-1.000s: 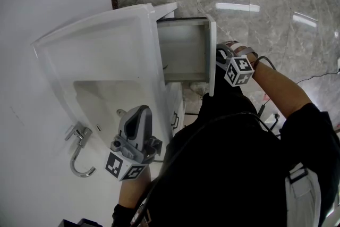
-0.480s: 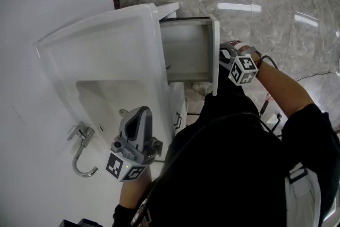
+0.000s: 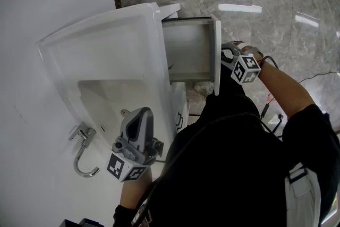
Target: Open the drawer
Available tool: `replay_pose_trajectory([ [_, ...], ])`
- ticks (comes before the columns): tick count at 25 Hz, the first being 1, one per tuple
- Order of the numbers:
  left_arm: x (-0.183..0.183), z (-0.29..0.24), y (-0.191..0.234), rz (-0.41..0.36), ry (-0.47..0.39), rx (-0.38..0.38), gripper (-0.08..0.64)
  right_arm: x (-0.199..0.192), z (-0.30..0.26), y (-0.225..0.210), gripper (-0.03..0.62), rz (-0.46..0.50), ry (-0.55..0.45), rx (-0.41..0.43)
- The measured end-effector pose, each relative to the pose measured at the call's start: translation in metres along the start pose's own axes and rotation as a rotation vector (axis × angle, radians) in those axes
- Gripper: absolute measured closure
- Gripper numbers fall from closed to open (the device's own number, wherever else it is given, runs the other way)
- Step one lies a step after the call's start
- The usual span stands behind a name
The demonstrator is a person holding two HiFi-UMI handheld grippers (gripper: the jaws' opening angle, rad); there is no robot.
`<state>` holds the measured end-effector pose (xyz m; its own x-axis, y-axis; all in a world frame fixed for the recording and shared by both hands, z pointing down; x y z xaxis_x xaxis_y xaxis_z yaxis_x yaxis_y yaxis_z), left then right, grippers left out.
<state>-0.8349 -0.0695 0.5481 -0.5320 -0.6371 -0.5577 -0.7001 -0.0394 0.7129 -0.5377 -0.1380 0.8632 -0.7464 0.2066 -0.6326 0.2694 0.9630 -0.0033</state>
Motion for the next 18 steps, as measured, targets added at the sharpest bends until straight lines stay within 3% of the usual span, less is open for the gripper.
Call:
replay_pose_trajectory([
  [10,0.001,0.011,-0.003,0.0,-0.022,0.0,0.568,0.001,0.002,0.0,0.449,-0.049,0.012,-0.019],
  [18,0.006,0.036,-0.016,-0.002,-0.09,-0.006,0.568,0.014,0.012,-0.001,0.431,0.022,0.091,0.006],
])
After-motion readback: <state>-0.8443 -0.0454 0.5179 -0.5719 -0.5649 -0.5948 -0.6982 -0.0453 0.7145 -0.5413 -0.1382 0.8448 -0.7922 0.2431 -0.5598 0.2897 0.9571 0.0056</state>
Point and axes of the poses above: the fingertips, and each gripper's own axes: z backward along the fingers, y to its left, x out of its top, the point moved 10 cm from there along z, backward along the fingers, and after that the axes turned 14 degrees about z, right-handed, at the moved point
